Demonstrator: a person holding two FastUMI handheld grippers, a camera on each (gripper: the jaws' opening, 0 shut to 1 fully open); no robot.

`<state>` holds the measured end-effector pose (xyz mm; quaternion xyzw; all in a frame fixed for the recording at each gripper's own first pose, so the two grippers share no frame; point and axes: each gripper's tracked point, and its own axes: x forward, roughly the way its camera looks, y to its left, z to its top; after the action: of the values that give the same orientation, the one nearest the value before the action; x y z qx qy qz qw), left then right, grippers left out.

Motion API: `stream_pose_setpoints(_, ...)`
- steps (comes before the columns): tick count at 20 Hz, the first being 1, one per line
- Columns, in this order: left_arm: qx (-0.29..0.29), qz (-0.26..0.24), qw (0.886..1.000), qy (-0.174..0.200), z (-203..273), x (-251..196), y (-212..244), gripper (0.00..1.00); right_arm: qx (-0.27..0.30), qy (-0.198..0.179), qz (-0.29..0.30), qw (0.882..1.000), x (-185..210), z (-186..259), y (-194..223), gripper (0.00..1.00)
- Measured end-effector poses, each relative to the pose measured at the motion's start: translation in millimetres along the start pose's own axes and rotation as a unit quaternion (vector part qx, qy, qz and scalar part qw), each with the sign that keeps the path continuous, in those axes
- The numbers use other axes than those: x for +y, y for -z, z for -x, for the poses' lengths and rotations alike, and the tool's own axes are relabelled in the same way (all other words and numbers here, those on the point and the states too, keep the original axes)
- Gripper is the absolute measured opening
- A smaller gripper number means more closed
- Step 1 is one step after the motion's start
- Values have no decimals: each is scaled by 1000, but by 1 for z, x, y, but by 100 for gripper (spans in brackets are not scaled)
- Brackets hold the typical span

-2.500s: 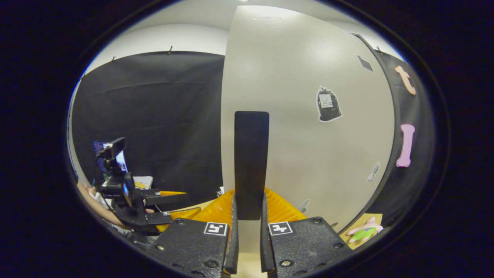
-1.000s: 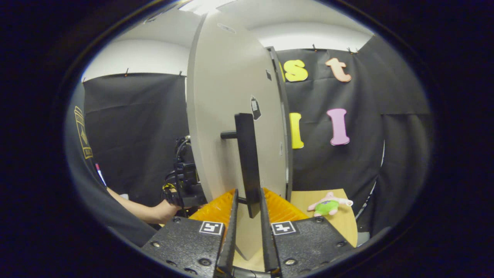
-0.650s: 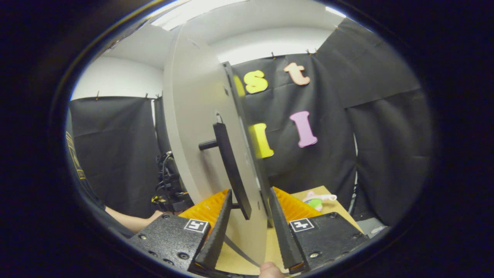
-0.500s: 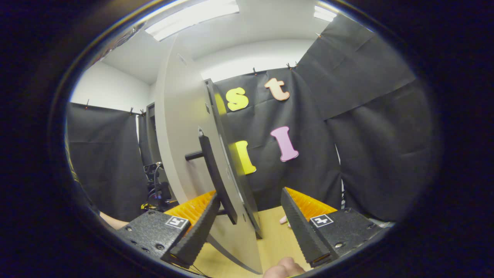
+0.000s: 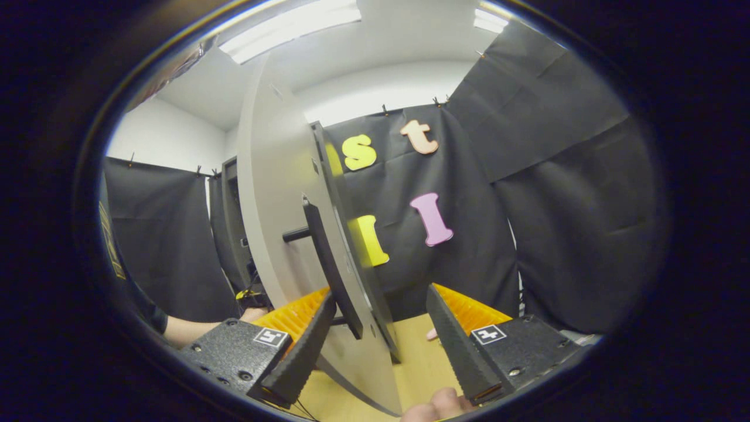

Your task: Open the cabinet door with the right hand, grasp the bottle in the cabinet with the left hand and place it on the coaster, then close the cabinet door with the right hand.

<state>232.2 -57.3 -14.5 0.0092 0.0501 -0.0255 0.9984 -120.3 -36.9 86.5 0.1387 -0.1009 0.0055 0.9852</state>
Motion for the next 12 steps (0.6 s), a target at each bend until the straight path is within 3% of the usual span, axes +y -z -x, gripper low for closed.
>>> stream_pose_setpoints(1,-6,-8,1000,-5,-8,0,-5,95,0,1,1,1000,0,-1,0,94)
stream_pose_setpoints(2,-12,-11,1000,-6,-15,-4,-10,95,3,3,3,1000,0,0,0,99)
stream_pose_setpoints(6,-11,-16,1000,-7,-35,-13,-15,95,6,11,18,1000,-1,-2,-2,99)
stream_pose_setpoints(8,-8,-15,1000,-10,-44,-13,-11,100,7,14,27,1000,0,-2,-3,99)
stream_pose_setpoints(12,-1,-12,1000,-23,-63,-4,-7,96,10,24,49,998,0,-5,-6,99)
